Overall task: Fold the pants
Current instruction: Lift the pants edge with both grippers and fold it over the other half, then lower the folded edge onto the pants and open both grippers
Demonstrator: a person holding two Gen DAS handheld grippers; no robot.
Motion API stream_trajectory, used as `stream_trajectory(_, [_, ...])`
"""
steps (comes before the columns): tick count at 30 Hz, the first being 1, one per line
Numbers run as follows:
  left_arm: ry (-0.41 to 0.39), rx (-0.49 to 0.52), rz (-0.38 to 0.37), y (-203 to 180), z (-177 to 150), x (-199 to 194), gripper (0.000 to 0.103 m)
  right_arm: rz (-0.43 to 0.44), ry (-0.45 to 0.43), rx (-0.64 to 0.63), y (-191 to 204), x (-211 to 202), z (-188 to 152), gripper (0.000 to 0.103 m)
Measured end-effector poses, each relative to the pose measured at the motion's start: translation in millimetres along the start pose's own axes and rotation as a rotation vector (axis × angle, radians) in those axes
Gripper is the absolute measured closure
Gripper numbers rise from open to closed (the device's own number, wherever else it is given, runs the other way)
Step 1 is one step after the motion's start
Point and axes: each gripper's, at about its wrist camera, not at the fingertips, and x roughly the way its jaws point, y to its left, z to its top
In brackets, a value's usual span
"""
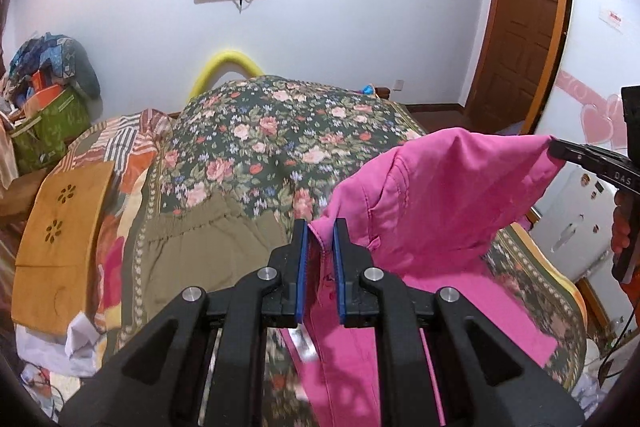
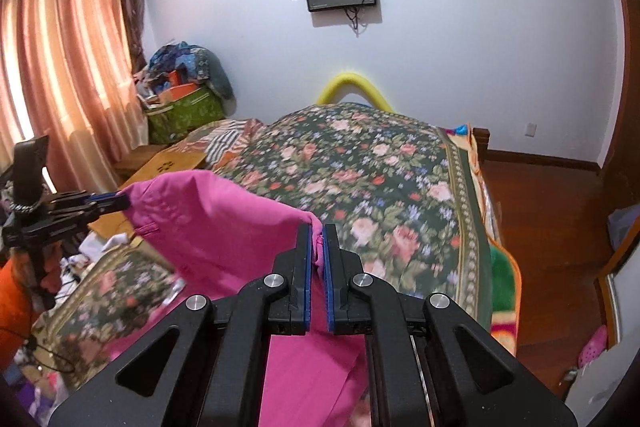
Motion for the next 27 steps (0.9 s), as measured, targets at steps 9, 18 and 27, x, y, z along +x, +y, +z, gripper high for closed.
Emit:
stream_trajectory(9, [0.046, 0.006, -0.009, -5, -57, -30, 0.092, 0.043, 0.057, 0.05, 18, -30, -52, 0.099])
stream_trajectory(18, [0.131, 0.006, -0.023, -8, -129, -37, 0.092, 0.097, 0.151, 0.123, 33, -35, -122, 0.099])
stream_trajectory(27, [0.218, -0.04, -0.041, -11, -186, -33, 0.092, 0.058, 0.239, 0.143, 38, -31, -174, 0.098])
